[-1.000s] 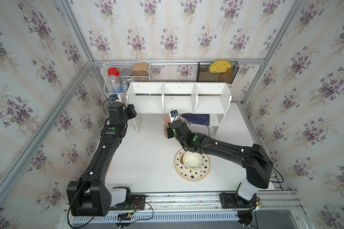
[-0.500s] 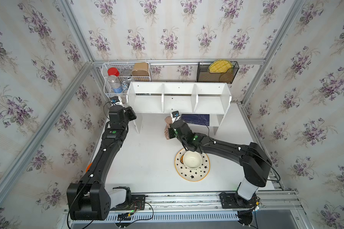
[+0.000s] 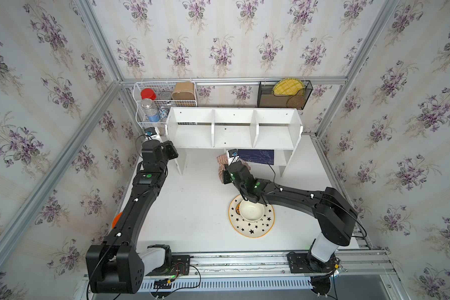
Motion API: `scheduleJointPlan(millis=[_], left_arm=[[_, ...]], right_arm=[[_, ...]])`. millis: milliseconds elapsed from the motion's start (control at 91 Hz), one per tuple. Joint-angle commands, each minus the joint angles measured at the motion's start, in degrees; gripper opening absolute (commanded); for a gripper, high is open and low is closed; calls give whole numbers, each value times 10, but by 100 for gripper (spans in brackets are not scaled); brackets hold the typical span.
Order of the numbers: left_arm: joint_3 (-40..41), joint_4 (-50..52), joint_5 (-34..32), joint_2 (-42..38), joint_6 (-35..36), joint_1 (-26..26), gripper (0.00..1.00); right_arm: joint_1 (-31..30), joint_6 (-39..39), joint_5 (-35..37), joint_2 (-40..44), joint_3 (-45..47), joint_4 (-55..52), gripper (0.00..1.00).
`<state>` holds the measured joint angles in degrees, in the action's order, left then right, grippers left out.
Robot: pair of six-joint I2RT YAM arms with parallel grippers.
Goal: Wipe the bookshelf clean with a cloth
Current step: Wipe the dust from the shelf, then hold the shelf at the center of the board.
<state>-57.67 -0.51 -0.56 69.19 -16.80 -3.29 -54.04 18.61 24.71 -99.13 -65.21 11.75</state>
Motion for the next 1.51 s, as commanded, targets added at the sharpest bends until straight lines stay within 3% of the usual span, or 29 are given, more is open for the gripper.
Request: scheduleJointPlan(millis=[0, 264, 363, 429, 528, 725, 824, 1022, 1176, 1297, 1495], left_arm=[[2, -24, 10, -8, 23, -10, 0], [-9, 6, -48, -5, 5, -4, 0], [-39, 44, -54, 8, -7, 18, 37], [-54, 59, -43, 19, -17, 29, 51], [-64, 57, -14, 35, -20, 35, 59], [-67, -3, 109, 80, -13, 40, 59], [-69, -27, 125, 96, -18, 40, 63], [-86, -73, 107, 129, -8, 41, 57], [-98, -60, 98, 145, 6, 41, 19], [-86, -58, 93, 131, 4, 41, 0], [-68, -28, 100, 72, -1, 40, 0]], right_arm=[[0, 25, -11, -3, 9, 25, 0], [1, -17, 7, 14, -52, 19, 0], [1, -23, 10, 14, -76, 20, 0], [1, -20, 11, 10, -76, 24, 0], [1, -1, -2, 1, -61, 26, 0], [1, 33, -15, 7, -9, 47, 0], [1, 35, -27, 7, -5, 45, 0], [1, 32, -36, 8, -2, 42, 0], [1, 36, -41, 21, 2, 50, 0], [1, 15, -36, 23, -27, 52, 0], [3, -37, 4, 27, -96, 28, 0]])
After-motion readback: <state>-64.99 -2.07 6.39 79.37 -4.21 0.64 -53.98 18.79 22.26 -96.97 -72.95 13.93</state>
